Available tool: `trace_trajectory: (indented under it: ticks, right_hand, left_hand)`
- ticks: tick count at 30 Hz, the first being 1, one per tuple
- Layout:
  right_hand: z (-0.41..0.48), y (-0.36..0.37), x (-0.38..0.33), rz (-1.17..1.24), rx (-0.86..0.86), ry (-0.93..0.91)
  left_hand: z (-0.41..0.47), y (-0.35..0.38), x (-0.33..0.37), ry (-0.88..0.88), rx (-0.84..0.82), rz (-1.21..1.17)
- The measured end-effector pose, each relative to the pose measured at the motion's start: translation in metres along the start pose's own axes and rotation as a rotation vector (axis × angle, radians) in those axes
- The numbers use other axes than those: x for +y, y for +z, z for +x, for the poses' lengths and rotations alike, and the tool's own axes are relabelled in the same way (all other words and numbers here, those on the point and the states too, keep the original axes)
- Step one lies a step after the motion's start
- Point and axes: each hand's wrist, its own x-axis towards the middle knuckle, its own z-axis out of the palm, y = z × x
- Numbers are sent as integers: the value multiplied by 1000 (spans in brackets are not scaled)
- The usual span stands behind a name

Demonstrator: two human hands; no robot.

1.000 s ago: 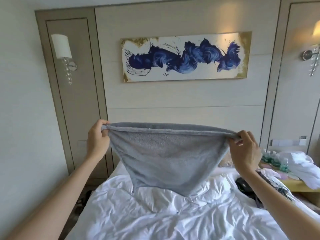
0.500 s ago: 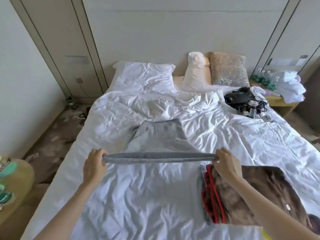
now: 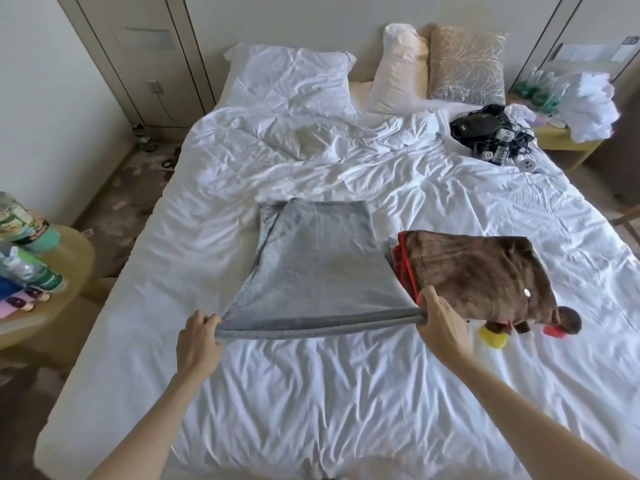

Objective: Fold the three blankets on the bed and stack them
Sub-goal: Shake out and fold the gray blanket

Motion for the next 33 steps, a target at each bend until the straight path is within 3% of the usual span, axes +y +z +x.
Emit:
trace_trajectory:
  ticks: [10,15,19,21,26,33]
  right_hand:
    - [-167,43,35,-170,-135,-158]
    - [-230,65,55,-224,-208,-77]
    - [-255,90,67,-275,-458,65]
    - [-253,96,66,-250,-527,94]
    - [-204,95,39,-157,-508,104]
    - [-72,102,-11,-13,-450,86]
  left_hand:
    - [-132,58,-49,110,-134,206]
    - [-179,90,-68,124,-213,249]
    - [-198,106,-69,115,-349,204]
    - [-199,106,-65,99,-350,142]
    - [-165,91,-41,104,-299,40]
    - [-36,66,13,100,-179,-159]
